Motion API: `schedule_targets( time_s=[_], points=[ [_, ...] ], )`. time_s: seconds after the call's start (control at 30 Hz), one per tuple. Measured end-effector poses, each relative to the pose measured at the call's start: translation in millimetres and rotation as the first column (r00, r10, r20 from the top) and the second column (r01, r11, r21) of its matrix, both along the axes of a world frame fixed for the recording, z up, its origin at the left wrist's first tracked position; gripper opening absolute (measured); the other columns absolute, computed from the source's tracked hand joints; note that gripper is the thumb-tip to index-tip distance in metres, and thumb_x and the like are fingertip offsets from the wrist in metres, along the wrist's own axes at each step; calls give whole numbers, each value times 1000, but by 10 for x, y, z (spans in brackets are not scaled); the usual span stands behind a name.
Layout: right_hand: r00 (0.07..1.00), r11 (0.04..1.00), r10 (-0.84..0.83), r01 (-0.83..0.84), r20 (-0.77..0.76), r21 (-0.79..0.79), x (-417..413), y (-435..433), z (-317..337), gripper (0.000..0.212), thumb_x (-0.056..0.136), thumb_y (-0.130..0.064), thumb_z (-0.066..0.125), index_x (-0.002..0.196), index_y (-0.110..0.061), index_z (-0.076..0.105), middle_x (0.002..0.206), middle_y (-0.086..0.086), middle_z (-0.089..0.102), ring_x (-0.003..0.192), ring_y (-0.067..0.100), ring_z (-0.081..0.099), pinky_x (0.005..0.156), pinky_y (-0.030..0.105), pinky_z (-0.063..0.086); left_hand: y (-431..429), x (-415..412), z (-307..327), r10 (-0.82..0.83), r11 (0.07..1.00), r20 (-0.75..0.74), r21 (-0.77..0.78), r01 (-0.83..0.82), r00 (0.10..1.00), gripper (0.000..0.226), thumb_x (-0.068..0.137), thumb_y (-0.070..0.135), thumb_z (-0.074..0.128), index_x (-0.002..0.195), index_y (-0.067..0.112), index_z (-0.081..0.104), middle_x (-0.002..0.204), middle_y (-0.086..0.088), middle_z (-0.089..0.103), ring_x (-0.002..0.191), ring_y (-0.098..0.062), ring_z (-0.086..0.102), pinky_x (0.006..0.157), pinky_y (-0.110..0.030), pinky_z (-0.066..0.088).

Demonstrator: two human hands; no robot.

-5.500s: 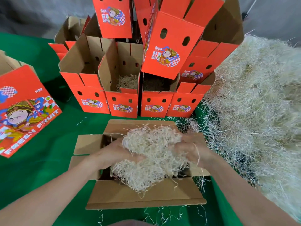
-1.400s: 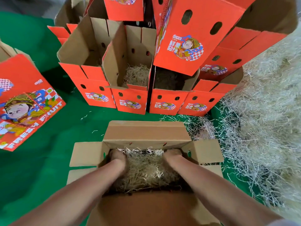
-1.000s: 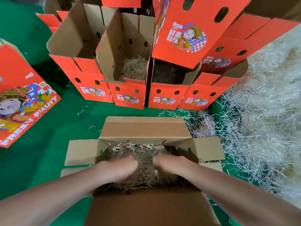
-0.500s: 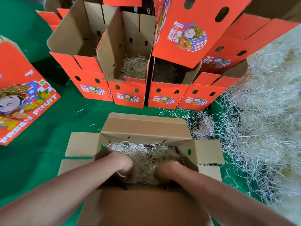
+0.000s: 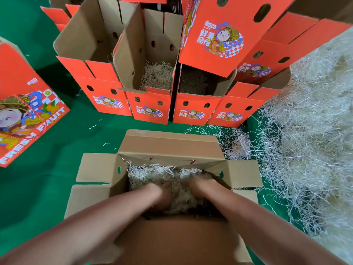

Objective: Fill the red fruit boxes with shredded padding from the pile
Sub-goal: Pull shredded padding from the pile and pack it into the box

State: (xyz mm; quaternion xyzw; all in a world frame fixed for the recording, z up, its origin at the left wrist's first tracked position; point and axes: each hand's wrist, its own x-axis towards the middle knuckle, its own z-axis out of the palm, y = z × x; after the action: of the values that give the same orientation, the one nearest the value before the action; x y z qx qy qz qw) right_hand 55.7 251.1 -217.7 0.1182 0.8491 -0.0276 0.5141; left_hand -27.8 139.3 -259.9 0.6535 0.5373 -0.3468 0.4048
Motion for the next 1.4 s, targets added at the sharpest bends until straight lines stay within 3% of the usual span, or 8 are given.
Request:
schedule_targets(
  time_s=[0.27,0.47,0.6,0.7,0.8,0.97,1.13,1.4],
  points=[
    [972,996,-92,90,-218,-18,-59,-120,129,38,89,-2,50,126,-5,52,128,17,51,115,35,50,89,39,45,-70,11,64,362,833,240,350,-428,901,35,96,20,41,129,13,53,141,-9,41,131,-27,37,107,-40,35],
    [978,995,79,-67,194,-67,266,-207,93,35,98,-22,40,124,-3,53,129,16,52,118,32,48,98,44,36,-125,-187,-13,177,982,-48,-58,-180,983,56,97,10,39,145,36,26,156,13,-10,142,-39,-9,106,-69,10],
    [963,984,169,-151,210,-99,134,-176,275,29,93,-9,49,119,1,56,110,11,59,104,29,55,87,43,45,-112,-240,86,455,889,22,-79,-452,890,54,94,19,49,143,34,33,154,5,20,140,-28,23,109,-53,28],
    [997,988,24,-34,-66,-149,-34,-136,373,20,86,5,49,101,2,62,86,11,60,81,28,60,62,32,45,-128,-322,404,493,856,185,74,-512,850,25,91,6,49,113,5,61,89,-4,59,69,-15,54,62,-26,52],
    [924,983,-79,11,-373,-182,-146,-145,352,22,81,15,39,74,-3,49,71,7,41,61,24,46,54,34,35,-126,-601,741,448,821,212,289,-493,869,22,79,-8,52,66,7,60,78,-7,56,64,-20,52,66,-33,50],
    [954,947,-110,15,-280,-320,-357,-440,35,82,81,13,43,142,-39,27,156,-2,6,130,30,36,82,37,46,-336,-536,596,133,988,-148,95,-119,980,17,88,-4,45,89,-3,62,98,-13,61,87,-28,59,71,-35,49],
    [986,989,82,-99,-147,-109,-285,-424,-209,58,90,-23,53,142,-37,31,156,10,-5,140,38,1,109,62,8,-520,-307,422,-49,975,-325,-220,-25,944,40,99,13,42,131,-9,42,139,-21,44,116,-29,48,106,-37,31],
    [985,992,0,-21,-174,-121,-192,-276,-28,65,89,-4,46,140,-41,34,153,11,17,138,36,21,106,54,31,-449,-366,410,104,980,-256,-141,-143,961,32,94,12,46,122,2,56,130,-16,53,115,-29,51,96,-39,42]
  ],
)
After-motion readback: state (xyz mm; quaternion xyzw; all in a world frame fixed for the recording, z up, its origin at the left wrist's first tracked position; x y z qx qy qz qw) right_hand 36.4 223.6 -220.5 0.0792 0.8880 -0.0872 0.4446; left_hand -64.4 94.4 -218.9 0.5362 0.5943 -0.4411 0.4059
